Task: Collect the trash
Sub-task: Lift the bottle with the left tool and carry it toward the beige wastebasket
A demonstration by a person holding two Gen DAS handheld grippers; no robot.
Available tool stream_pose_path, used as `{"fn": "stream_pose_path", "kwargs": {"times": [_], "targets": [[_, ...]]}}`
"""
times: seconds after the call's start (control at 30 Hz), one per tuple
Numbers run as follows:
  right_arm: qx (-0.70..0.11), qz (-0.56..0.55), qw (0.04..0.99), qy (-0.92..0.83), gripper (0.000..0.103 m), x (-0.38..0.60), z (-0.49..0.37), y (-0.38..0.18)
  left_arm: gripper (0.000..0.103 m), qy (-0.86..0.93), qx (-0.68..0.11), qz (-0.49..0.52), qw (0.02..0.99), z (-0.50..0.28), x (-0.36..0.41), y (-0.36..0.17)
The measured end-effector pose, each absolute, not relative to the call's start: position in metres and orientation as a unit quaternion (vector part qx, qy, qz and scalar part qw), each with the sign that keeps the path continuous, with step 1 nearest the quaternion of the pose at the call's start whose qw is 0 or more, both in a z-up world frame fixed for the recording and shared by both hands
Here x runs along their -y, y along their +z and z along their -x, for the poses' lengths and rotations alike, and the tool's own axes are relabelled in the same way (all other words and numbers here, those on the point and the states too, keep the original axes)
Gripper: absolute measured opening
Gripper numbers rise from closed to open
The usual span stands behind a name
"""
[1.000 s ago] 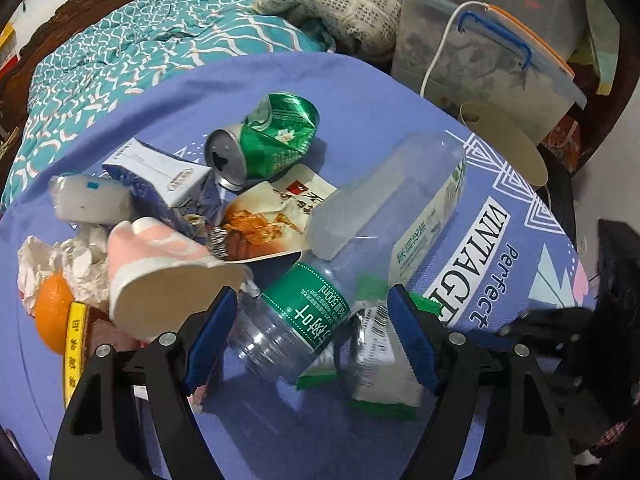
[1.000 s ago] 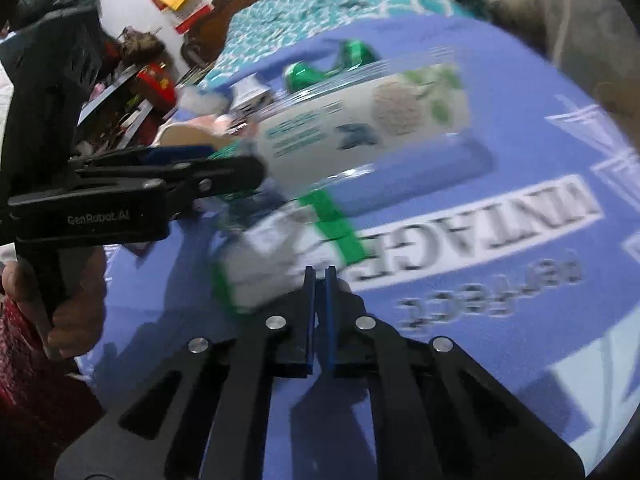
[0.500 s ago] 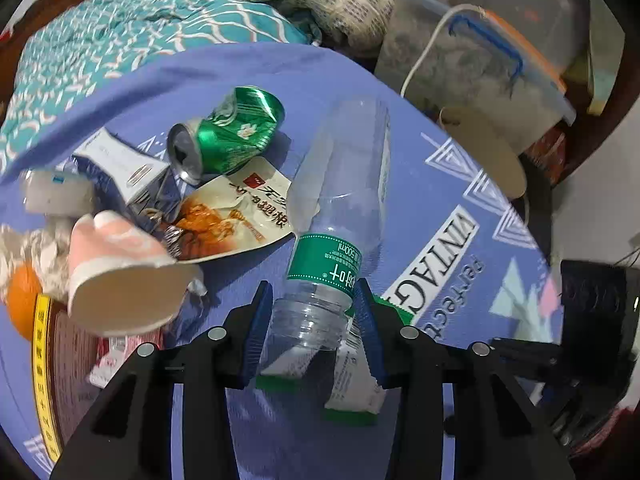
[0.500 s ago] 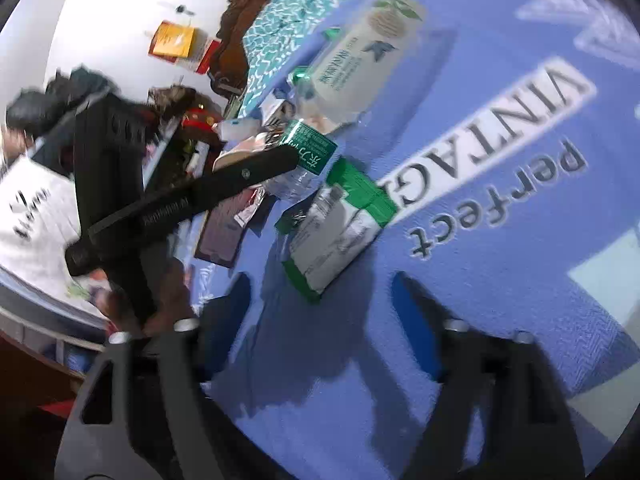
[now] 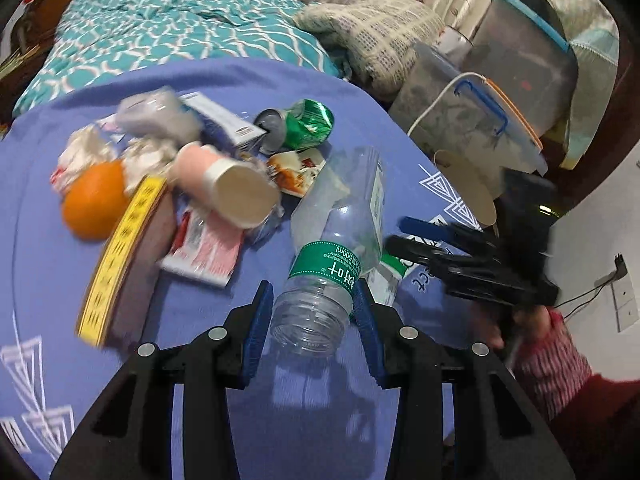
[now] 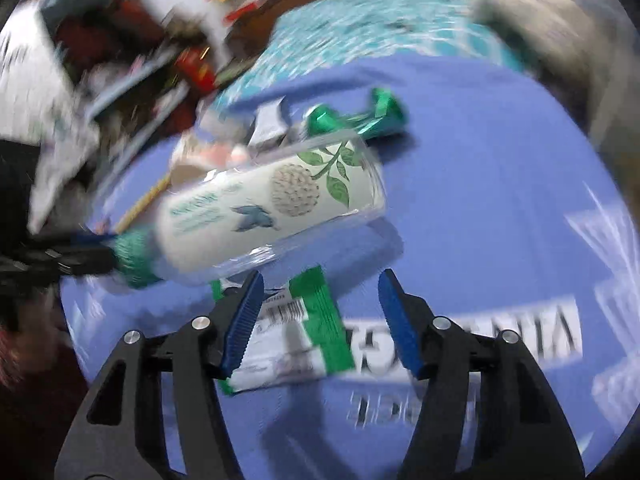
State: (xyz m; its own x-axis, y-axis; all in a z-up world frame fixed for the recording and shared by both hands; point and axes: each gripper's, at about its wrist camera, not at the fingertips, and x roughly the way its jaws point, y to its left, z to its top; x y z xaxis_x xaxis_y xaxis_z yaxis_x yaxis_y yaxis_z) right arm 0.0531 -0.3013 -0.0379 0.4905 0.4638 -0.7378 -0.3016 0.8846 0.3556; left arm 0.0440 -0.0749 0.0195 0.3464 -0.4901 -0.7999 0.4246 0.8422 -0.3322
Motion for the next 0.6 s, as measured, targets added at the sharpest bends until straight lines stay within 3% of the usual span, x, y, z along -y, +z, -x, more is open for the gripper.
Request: {"fn": "stream_pose_path", "kwargs": {"times": [0.1,0.13,0.17,0.33,0.6], "targets": [[-0.465,-0.041,0.847,0.252,0.06,0.288,-0.059,-0.052,0.039,-0.266,-0.499,0.033,0.824,-0.035,0.068,0.016],[-0.469,-0.027,0.844,0.259,0.042,0.285,-0.056,-0.053,0.039,-0.262,-0.501,0.032,0.824,-0.035,0.067,0.015],[-0.467,-0.006,0.845,0.26,0.015,0.281,-0.051,-0.052,0.039,-0.26,-0.504,0.032,0.823,-0.034,0.068,0.012],[-0.467,-0.046,0.84,0.272,0.004,0.297,-0.022,-0.05,0.039,-0.264,-0.519,0.019,0.813,-0.031,0.081,-0.001],[-0.396,-0.117,0.896,0.164,0.004,0.38,0.007,-0.013,0.036,-0.317,-0.511,-0.008,0.799,-0.03,0.134,0.01]]}}
